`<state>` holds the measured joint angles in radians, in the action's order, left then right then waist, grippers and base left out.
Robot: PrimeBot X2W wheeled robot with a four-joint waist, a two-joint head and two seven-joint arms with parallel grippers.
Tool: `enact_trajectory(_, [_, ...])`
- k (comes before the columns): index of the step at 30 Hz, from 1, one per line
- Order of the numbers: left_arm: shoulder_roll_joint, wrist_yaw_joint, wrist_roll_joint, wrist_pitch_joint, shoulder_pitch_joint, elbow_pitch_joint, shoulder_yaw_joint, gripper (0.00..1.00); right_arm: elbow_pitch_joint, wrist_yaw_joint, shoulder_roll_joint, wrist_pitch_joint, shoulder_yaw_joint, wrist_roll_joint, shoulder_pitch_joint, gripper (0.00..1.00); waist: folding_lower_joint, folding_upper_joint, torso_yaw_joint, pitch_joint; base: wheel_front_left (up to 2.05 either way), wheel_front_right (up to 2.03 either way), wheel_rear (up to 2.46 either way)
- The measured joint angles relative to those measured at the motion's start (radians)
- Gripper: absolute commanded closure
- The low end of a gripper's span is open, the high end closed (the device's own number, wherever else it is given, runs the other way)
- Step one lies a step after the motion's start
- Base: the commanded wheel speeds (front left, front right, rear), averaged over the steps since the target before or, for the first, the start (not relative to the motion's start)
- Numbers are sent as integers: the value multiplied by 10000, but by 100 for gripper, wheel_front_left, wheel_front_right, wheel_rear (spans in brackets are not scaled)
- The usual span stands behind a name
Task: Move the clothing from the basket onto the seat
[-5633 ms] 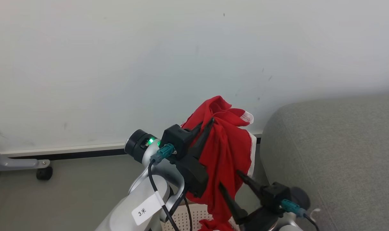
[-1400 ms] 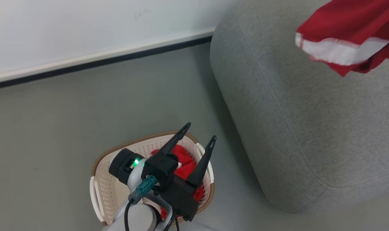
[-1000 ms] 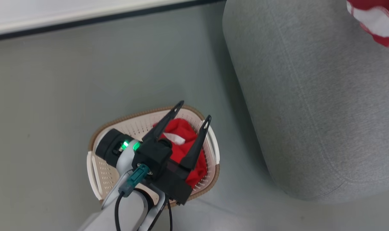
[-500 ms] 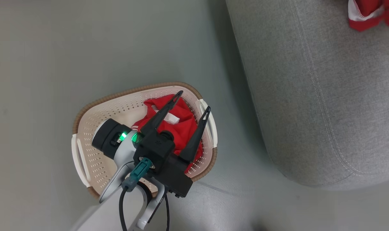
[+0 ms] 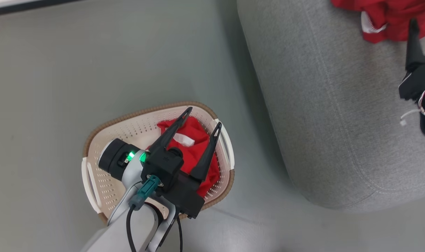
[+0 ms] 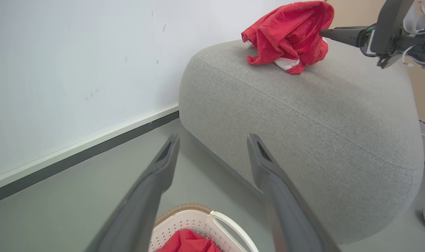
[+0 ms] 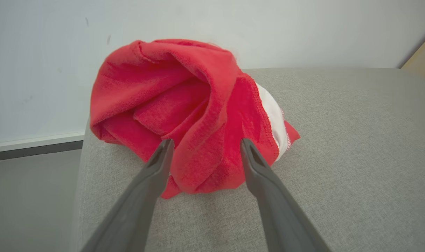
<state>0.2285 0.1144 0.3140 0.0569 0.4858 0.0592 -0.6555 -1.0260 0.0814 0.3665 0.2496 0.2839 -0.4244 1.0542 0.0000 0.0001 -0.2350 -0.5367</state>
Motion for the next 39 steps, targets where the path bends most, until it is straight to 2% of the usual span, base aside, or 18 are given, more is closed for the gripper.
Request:
enact_trajectory(12, [-232, 0, 545, 813, -444, 639, 502, 0, 1618, 146, -454, 0, 226, 397, -1623, 0, -1, -3, 99, 1294, 0, 0, 0])
enact_trajectory(24, [-159, 88, 1218, 1626, -1750, 1381, 1768, 0, 3699, 140, -1185, 44, 499, 640, -3910, 0, -2, -2, 637, 2911, 0, 0, 0])
enact_trajectory(32, [-134, 90, 1338, 1814, -2735, 1616, 2447, 0, 4807, -261, -1321, 44, 395, 675, -5544, 0, -3, -3, 1021, 3811, 0, 0, 0])
enact_trajectory(39, [-54, 100, 1336, 1871, -3814, 1645, 2928, 0, 5864, -779, -1377, 44, 311, 922, -7218, 0, -2, -3, 1405, 4723, 0, 0, 0])
